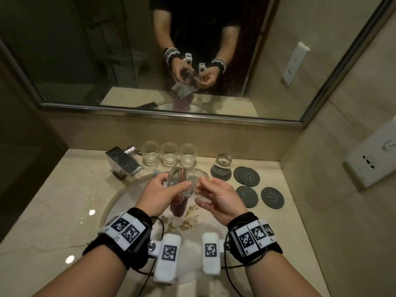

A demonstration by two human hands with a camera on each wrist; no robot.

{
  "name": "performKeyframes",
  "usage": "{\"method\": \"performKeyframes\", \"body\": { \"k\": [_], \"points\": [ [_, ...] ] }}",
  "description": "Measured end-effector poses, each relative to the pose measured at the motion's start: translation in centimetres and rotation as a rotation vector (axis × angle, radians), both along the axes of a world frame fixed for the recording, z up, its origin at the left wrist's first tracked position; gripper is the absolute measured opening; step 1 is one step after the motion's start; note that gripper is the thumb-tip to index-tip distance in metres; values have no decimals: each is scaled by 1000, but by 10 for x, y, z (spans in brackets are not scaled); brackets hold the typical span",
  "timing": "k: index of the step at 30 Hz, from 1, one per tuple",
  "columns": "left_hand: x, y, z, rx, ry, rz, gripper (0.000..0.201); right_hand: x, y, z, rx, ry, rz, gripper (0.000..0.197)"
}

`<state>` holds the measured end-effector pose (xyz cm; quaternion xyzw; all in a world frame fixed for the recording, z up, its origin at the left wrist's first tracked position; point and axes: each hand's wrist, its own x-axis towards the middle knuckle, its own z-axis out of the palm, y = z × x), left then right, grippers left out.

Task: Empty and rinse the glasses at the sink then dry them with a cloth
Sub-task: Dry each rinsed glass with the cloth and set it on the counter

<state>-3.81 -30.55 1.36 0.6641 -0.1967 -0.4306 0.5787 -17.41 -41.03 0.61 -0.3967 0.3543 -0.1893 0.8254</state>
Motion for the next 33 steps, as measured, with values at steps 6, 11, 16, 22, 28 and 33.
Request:
{"method": "performKeyframes", "body": {
  "k": [6, 11, 16, 22, 28, 33],
  "points": [
    [-27, -36, 4, -26, 223, 31, 83, -39, -58, -24, -157, 228, -151, 22],
    [-46, -61, -6, -4, 348, 75, 66, -65, -140, -76, -411, 731, -292, 15],
    [-51, -76, -14, 22, 405, 118, 49, -63, -205, -112, -629, 1094, -180, 42],
    [-49, -79, -19, 19, 431, 171, 64, -51, -225, -150, -893, 1301, 193, 82],
    [-49, -79, -21, 13, 449, 215, 73, -47, -229, -152, -1012, 1335, 256, 86],
    [-53, -84, -19, 7, 444, 203, 73, -47, -224, -151, -1029, 1278, 226, 89]
  ]
}}
